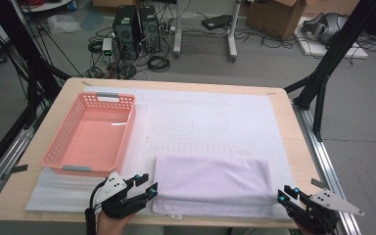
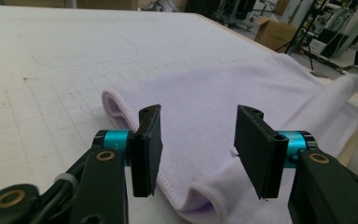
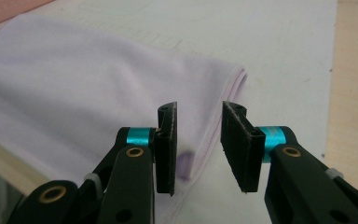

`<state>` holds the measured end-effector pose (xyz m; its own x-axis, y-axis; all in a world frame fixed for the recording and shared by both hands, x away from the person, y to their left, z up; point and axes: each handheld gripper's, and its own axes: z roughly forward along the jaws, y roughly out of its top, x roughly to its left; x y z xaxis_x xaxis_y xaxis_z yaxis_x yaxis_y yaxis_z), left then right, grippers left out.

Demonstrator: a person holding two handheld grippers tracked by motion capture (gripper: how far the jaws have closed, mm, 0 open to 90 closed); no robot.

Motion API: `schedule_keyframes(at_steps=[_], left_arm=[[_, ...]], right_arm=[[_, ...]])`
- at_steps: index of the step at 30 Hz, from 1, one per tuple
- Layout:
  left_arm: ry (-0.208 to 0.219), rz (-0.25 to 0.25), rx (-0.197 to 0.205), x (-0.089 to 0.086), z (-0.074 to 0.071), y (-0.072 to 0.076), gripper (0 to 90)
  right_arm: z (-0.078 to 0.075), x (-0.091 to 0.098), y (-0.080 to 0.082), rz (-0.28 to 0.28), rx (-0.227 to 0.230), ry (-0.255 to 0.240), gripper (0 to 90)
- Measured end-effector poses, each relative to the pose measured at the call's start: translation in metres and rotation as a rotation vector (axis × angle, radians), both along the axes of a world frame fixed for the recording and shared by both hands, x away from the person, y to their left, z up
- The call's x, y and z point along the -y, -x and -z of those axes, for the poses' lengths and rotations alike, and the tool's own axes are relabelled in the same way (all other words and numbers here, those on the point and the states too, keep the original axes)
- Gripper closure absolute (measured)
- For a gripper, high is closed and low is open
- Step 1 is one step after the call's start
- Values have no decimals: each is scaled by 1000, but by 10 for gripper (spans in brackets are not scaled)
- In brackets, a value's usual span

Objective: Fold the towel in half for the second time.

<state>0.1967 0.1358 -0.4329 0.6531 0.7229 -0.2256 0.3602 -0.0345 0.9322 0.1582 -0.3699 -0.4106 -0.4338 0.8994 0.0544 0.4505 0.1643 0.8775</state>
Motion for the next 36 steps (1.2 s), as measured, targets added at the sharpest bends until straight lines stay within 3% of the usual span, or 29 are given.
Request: schedule_keyframes(at_steps=[2, 11, 14, 16, 17, 18, 24, 26, 27, 28, 30, 33, 36], left_arm=[[-9, 9, -28, 1, 3, -2, 502], [-143, 44, -141, 16, 19, -4, 485], [-197, 43, -166, 19, 23, -2, 585], [-223, 33, -153, 20, 23, 0, 696], [-218, 36, -160, 20, 21, 0, 775], [-226, 34, -158, 21, 20, 1, 817], [-192, 54, -135, 15, 10, 9, 837], [-199, 60, -125, 16, 14, 11, 800], [-205, 51, -116, 16, 15, 10, 713], [-197, 41, -110, 16, 15, 8, 637], [-182, 26, -84, 13, 12, 4, 595], [-137, 4, -59, 9, 7, -2, 573], [-125, -5, -55, 8, 6, -11, 586]], right_arm=[[0, -4, -3, -3, 9, 9, 640], [24, -18, -15, -65, -159, 86, 605], [31, -17, -17, -67, -205, 102, 638], [31, -15, -16, -59, -207, 86, 761], [31, -13, -16, -62, -208, 81, 834], [31, -12, -16, -69, -215, 67, 851], [21, -11, -9, -73, -205, 68, 861], [22, -9, -9, -68, -221, 53, 775], [23, -9, -10, -50, -219, 54, 695], [23, -8, -11, -37, -217, 46, 688], [22, -6, -11, -27, -189, 34, 654], [16, -5, -10, -17, -123, 34, 642], [14, -5, -13, -15, -92, 28, 656]])
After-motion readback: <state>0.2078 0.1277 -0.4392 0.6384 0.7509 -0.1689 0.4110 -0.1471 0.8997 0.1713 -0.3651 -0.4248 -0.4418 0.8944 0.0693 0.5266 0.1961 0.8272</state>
